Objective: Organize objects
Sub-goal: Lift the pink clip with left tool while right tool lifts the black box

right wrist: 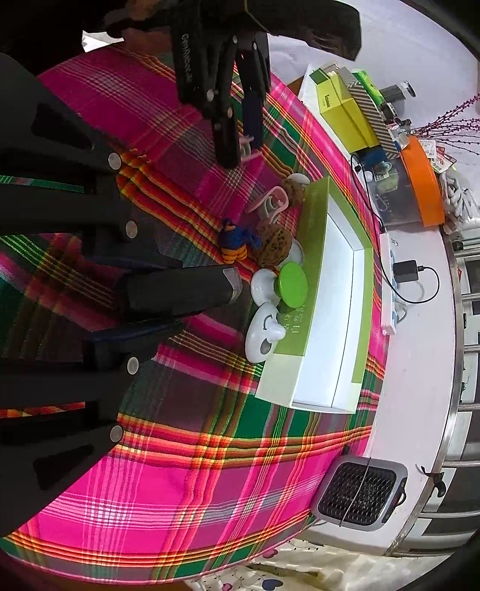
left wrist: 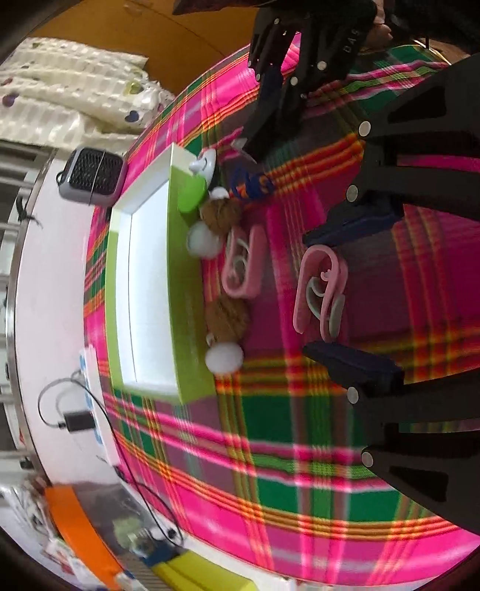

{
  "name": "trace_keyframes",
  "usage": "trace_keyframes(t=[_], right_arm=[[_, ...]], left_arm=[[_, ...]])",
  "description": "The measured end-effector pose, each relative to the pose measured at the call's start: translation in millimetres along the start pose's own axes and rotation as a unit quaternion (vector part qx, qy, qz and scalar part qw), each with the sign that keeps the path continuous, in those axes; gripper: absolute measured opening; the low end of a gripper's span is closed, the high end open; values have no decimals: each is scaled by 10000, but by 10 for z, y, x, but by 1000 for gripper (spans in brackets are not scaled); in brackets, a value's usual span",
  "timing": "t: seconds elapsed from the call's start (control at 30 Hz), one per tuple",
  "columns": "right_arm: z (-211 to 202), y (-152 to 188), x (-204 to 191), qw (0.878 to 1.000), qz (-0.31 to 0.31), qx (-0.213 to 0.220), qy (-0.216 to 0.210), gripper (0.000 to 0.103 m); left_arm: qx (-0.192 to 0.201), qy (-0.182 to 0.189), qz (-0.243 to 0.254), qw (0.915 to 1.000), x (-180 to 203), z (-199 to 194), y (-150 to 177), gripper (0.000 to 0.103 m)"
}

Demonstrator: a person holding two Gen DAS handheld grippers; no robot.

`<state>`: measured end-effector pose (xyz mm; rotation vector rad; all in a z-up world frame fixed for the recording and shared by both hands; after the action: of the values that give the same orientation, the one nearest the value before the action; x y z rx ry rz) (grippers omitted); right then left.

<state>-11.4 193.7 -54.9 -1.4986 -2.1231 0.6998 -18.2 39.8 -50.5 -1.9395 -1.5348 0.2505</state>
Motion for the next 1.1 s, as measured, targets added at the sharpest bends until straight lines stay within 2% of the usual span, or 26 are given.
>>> trace_keyframes(t=[0.2, 0.5, 0.63, 0.9, 0.93, 1.0, 1.1], right_arm=[[2, 3, 3, 10000, -41, -16, 39, 27], [4, 9, -1, 9999, -95, -66, 92, 27], [-1, -7, 16, 9998, -128, -77, 157, 36], [83, -75, 39, 9998, -44, -118, 163, 37], [82, -79, 29, 9998, -66, -98, 171, 37], [69, -78, 3, 9998, -92, -78, 169, 24], [24, -79, -29, 9998, -131, 0, 165, 24]], left_arm=[[134, 27, -163, 9998, -104, -74, 65, 51], [220, 81, 37, 9997, -53, -24, 11, 51], [237, 147, 39, 9996, -38, -20, 0, 51], [283, 254, 80, 9992, 22, 5, -26, 51], [284, 276, 91, 9992, 35, 7, -29, 51], [297, 320, 107, 9990, 60, 3, -37, 51], [344, 367, 153, 9986, 98, -18, -56, 51]])
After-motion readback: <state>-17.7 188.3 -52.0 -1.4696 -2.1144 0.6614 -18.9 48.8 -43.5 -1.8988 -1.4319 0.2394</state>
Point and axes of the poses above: each gripper's, at about its wrist camera, not at the fingertips, and z roughly the way its jaws point, x to its right, y to its underside, the point moved 8 cm from there along z, roughly the way its jaws point, and after that the axes turned 11 degrees about y, right-handed, at the moved point
